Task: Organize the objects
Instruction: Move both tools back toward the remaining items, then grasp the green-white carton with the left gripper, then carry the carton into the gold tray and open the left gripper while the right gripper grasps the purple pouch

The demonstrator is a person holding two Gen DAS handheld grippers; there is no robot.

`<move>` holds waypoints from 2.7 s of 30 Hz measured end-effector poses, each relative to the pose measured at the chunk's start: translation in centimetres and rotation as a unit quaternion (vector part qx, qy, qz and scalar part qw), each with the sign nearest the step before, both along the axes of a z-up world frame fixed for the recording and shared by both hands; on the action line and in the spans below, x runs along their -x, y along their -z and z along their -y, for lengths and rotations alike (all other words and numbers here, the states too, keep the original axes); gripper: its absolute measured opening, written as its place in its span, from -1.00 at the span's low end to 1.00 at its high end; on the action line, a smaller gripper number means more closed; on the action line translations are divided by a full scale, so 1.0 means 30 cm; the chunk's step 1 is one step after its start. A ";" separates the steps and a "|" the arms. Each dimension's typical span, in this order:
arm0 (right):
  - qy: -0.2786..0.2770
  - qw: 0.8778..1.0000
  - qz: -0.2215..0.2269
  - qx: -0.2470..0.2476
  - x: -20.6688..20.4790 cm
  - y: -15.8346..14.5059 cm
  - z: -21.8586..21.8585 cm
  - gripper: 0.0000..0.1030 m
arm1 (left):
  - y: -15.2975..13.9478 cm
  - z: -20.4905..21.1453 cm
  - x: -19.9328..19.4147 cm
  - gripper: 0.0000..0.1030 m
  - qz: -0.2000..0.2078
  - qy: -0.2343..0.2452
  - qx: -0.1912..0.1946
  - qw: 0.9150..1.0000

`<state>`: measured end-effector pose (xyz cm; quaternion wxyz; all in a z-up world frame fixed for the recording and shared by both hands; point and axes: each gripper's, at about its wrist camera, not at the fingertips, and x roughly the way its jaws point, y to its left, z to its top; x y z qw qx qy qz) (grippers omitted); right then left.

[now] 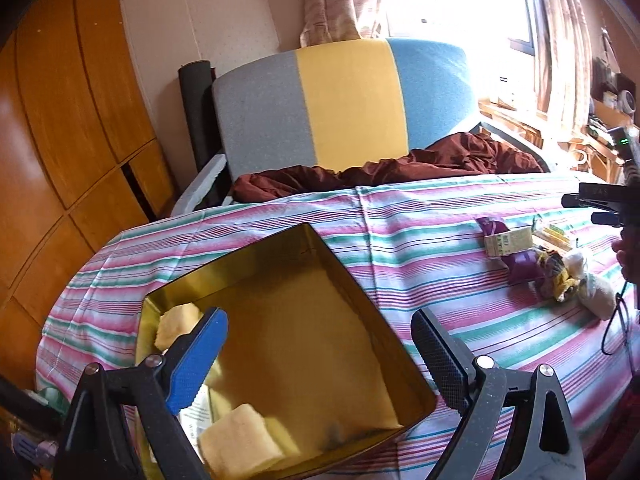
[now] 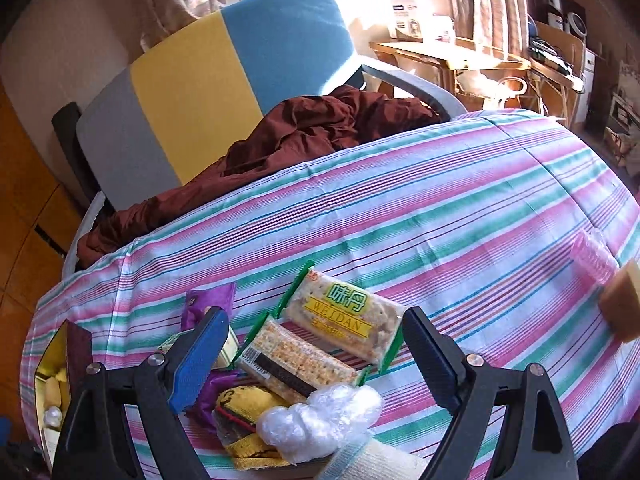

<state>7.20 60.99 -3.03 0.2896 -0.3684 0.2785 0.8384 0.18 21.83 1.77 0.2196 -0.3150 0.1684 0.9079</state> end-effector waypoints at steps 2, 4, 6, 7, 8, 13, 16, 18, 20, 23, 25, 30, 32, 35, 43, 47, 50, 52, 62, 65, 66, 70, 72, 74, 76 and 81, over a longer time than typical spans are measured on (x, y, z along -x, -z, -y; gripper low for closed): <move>0.024 1.000 0.000 0.007 -0.022 0.000 -0.024 0.75 | 0.007 -0.062 0.004 0.82 0.013 0.019 -0.003 1.000; 0.042 0.999 -0.005 0.022 -0.043 0.003 -0.051 0.75 | 0.015 -0.119 0.007 0.82 0.027 0.037 -0.008 0.999; 0.052 0.998 -0.014 0.040 -0.060 0.008 -0.071 0.75 | 0.028 -0.183 0.009 0.82 0.039 0.057 -0.009 0.998; 0.054 0.997 -0.015 0.044 -0.063 0.009 -0.076 0.75 | 0.036 -0.216 0.011 0.82 0.045 0.065 -0.007 0.997; 0.055 0.997 -0.015 0.045 -0.064 0.008 -0.078 0.75 | 0.046 -0.250 0.019 0.81 0.058 0.074 -0.006 0.996; 0.051 0.997 -0.023 0.046 -0.068 -0.002 -0.071 0.75 | 0.096 -0.399 0.058 0.80 0.129 0.102 -0.027 0.986; 0.046 0.997 -0.025 0.049 -0.064 -0.003 -0.068 0.75 | 0.120 -0.493 0.075 0.82 0.152 0.113 -0.036 0.981; 0.043 0.997 -0.027 0.050 -0.060 -0.003 -0.067 0.75 | 0.138 -0.558 0.093 0.84 0.169 0.118 -0.035 0.978; 0.041 0.997 -0.028 0.052 -0.058 -0.002 -0.069 0.75 | 0.157 -0.618 0.113 0.88 0.189 0.120 -0.041 0.974; 0.041 0.997 -0.032 0.057 -0.060 -0.004 -0.072 0.75 | 0.179 -0.706 0.141 0.94 0.209 0.118 -0.043 0.970; 0.039 0.997 -0.036 0.062 -0.061 -0.003 -0.074 0.75 | 0.199 -0.764 0.157 0.96 0.212 0.115 -0.035 0.970; 0.034 0.997 -0.036 0.065 -0.054 0.001 -0.075 0.75 | 0.252 -0.862 0.194 0.99 0.217 0.104 -0.014 0.970; 0.034 0.997 -0.035 0.064 -0.051 0.001 -0.074 0.75 | 0.273 -0.887 0.211 0.99 0.223 0.099 -0.010 0.970; 0.033 0.997 -0.032 0.058 -0.045 0.003 -0.073 0.75 | 0.302 -0.918 0.240 0.99 0.238 0.089 -0.011 0.967; -0.012 0.998 -0.029 0.051 -0.003 0.003 -0.046 0.75 | 0.331 -0.840 0.240 0.48 0.242 0.109 -0.044 0.963; -0.055 0.997 -0.020 0.056 0.040 0.018 -0.010 0.75 | 0.309 -0.712 0.228 0.48 0.225 0.094 -0.056 0.968; -0.094 0.994 -0.016 0.050 0.075 0.023 0.038 0.75 | 0.301 -0.618 0.203 0.48 0.217 0.081 -0.057 0.971; -0.127 0.991 -0.021 0.041 0.098 0.017 0.078 0.72 | 0.300 -0.567 0.168 0.48 0.211 0.082 -0.053 0.973; -0.312 0.949 0.056 -0.006 0.231 0.101 0.346 0.47 | 0.341 -0.429 -0.116 0.48 0.163 0.160 -0.013 0.973; -0.316 0.942 0.101 -0.044 0.248 0.151 0.373 0.46 | 0.358 -0.422 -0.172 0.48 0.134 0.179 0.001 0.975; -0.316 0.942 0.101 -0.044 0.248 0.151 0.373 0.46 | 0.359 -0.421 -0.175 0.48 0.132 0.180 0.001 0.975; -0.310 0.940 0.134 -0.053 0.252 0.192 0.351 0.46 | 0.378 -0.419 -0.157 0.48 0.153 0.176 -0.007 0.972; -0.313 0.938 0.136 -0.054 0.253 0.198 0.351 0.47 | 0.391 -0.409 -0.156 0.49 0.159 0.175 -0.008 0.972; -0.318 0.936 0.139 -0.059 0.255 0.200 0.355 0.44 | 0.392 -0.409 -0.157 0.49 0.159 0.174 -0.011 0.972; -0.319 0.935 0.139 -0.062 0.256 0.199 0.353 0.39 | 0.395 -0.407 -0.157 0.50 0.161 0.175 -0.013 0.971; -0.325 0.932 0.145 -0.076 0.256 0.197 0.368 0.37 | 0.414 -0.413 -0.162 0.49 0.159 0.174 -0.004 0.972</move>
